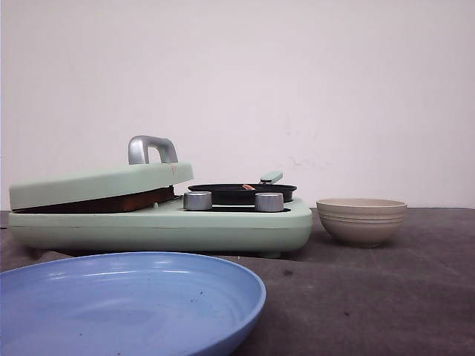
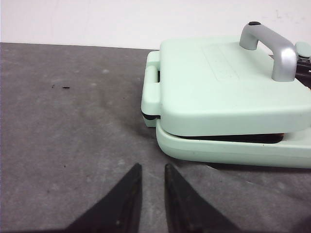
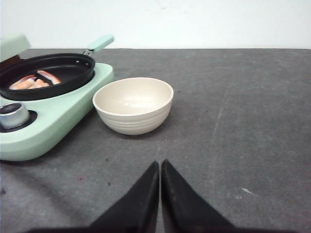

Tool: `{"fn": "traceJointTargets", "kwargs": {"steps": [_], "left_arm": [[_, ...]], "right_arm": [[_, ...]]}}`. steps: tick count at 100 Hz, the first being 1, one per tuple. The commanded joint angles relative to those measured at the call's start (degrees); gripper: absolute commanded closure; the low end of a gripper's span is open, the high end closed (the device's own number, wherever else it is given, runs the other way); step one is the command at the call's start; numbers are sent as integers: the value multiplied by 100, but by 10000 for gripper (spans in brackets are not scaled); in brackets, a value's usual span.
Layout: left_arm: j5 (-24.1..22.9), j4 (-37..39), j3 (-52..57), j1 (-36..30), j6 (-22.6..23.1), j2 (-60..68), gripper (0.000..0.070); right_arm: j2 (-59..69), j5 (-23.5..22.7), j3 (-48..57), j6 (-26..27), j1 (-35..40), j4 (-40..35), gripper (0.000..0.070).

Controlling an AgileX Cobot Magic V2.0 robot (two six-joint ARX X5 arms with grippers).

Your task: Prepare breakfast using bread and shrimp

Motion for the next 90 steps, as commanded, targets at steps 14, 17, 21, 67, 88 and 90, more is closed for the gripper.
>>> {"fn": "traceJointTargets", "kwargs": {"steps": [14,17,21,67,88,90], "left_arm": [[20,-26,-101,-4,48,-9,700],[22,-26,-101,-4,46,-9,699],[22,-26,-101,-4,46,-9,700],[22,-26,-101,-4,46,-9,699],[22,-26,-101,-4,46,-9,699],[22,-26,-101,-4,46,-9,700]], "right_arm": [[-4,-83,-22,-197,52,-66,700],[-4,-70,-22,-199,107,-66,700],[-4,-11,-22,-208,203,-66,700],[-4,-289,-22,-339,160,-63,700],[-4,-350,-22,-341,-20,-63,700],[-4,-348,-22,-339,-39,-63,700]]}}
